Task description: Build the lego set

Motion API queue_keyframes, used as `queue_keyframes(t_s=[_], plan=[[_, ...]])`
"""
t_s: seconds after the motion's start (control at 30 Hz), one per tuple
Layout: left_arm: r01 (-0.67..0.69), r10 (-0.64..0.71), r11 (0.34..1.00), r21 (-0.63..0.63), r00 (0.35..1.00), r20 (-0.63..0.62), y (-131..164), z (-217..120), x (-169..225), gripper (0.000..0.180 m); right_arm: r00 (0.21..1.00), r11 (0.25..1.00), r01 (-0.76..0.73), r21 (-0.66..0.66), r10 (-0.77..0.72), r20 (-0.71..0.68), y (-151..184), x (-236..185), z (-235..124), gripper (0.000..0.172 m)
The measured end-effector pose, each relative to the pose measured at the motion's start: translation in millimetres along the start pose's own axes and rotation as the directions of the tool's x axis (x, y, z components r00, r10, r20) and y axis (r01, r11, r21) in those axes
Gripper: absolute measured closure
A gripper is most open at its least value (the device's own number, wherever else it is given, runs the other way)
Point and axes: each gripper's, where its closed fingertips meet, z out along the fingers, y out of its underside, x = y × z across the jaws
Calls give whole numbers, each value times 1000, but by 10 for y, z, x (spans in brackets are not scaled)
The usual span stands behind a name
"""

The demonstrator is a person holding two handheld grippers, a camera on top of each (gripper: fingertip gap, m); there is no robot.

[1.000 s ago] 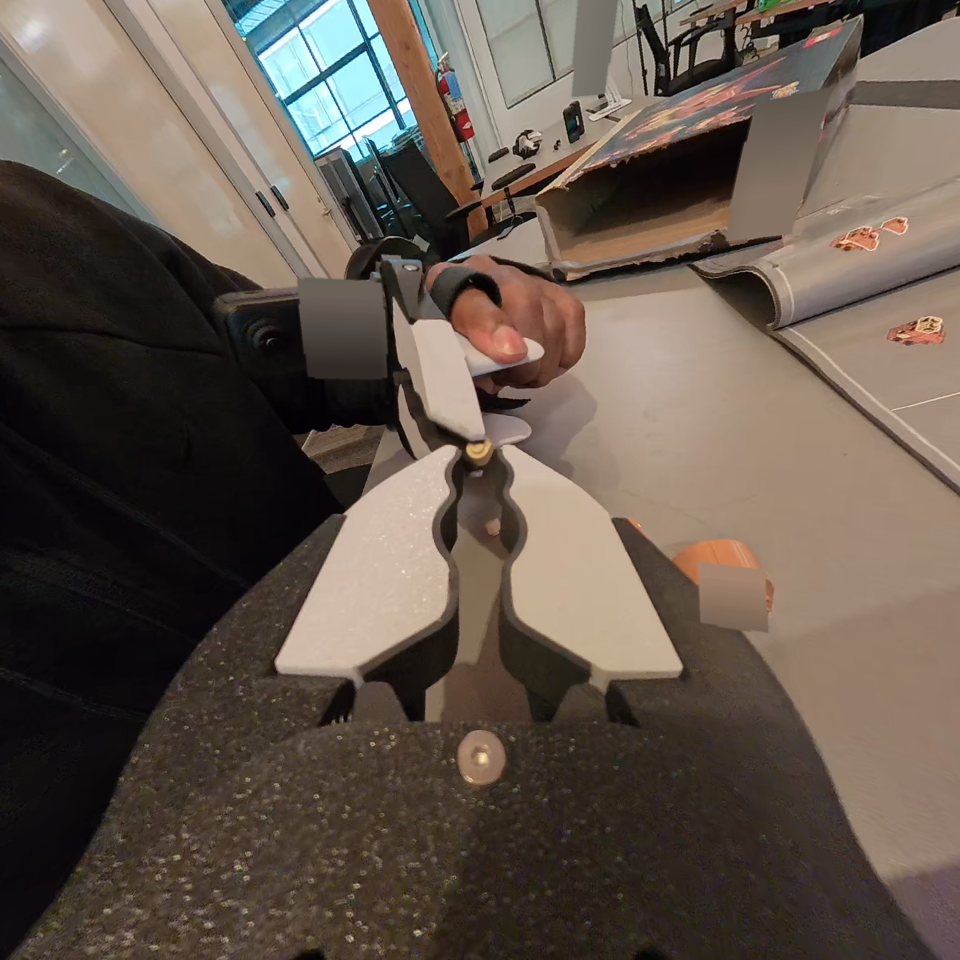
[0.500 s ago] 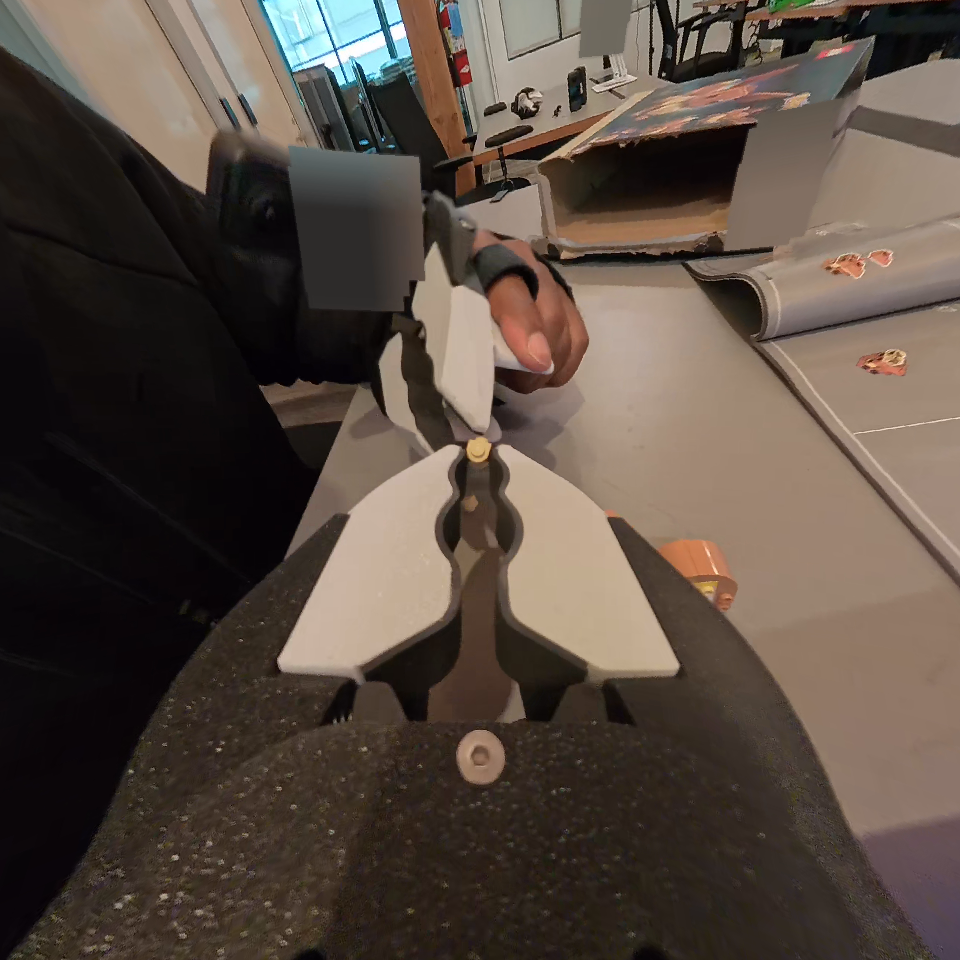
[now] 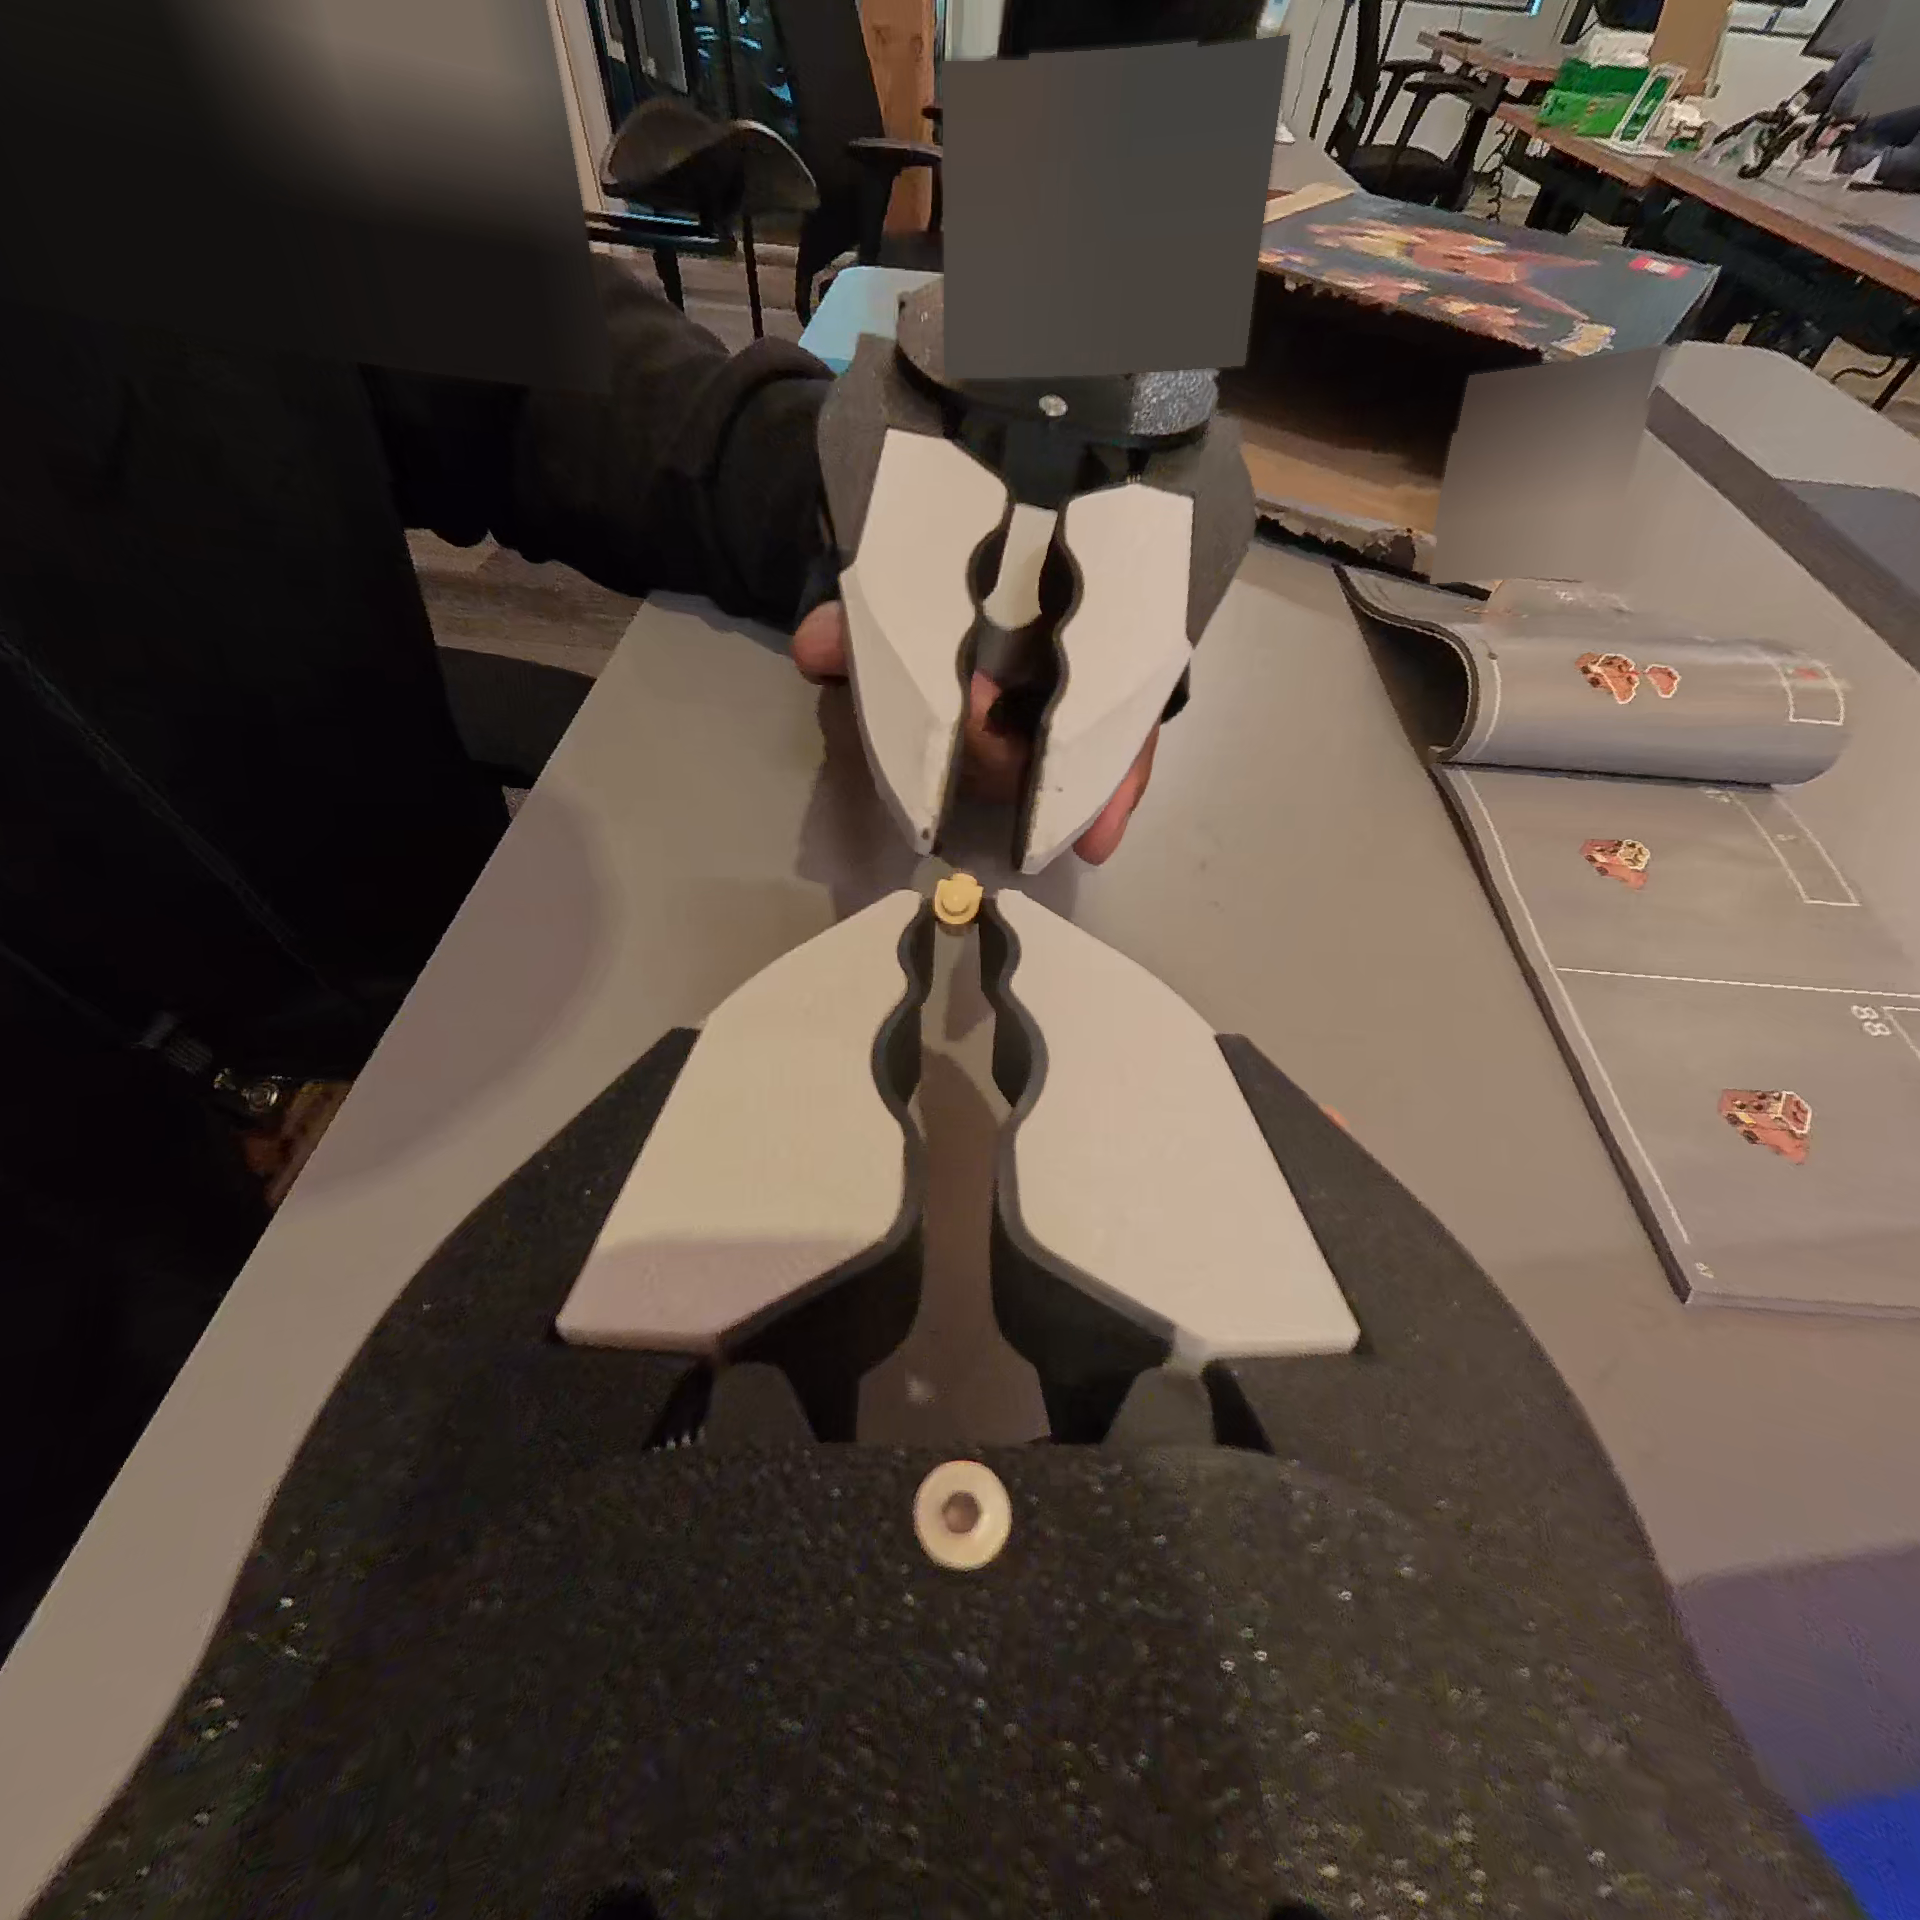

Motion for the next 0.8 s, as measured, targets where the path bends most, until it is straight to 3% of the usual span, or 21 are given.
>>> queue_keyframes(t_s=[0.2, 0.8], plan=[[6, -5, 998, -63, 1000, 13, 109, 28, -23, 170, 1000, 1000, 10, -11, -10, -5, 20, 5, 5, 164], [-173, 176, 981, -85, 984, 27, 151, 43, 28, 176, 999, 999, 6, -31, -5, 33, 62, -52, 20, 164]])
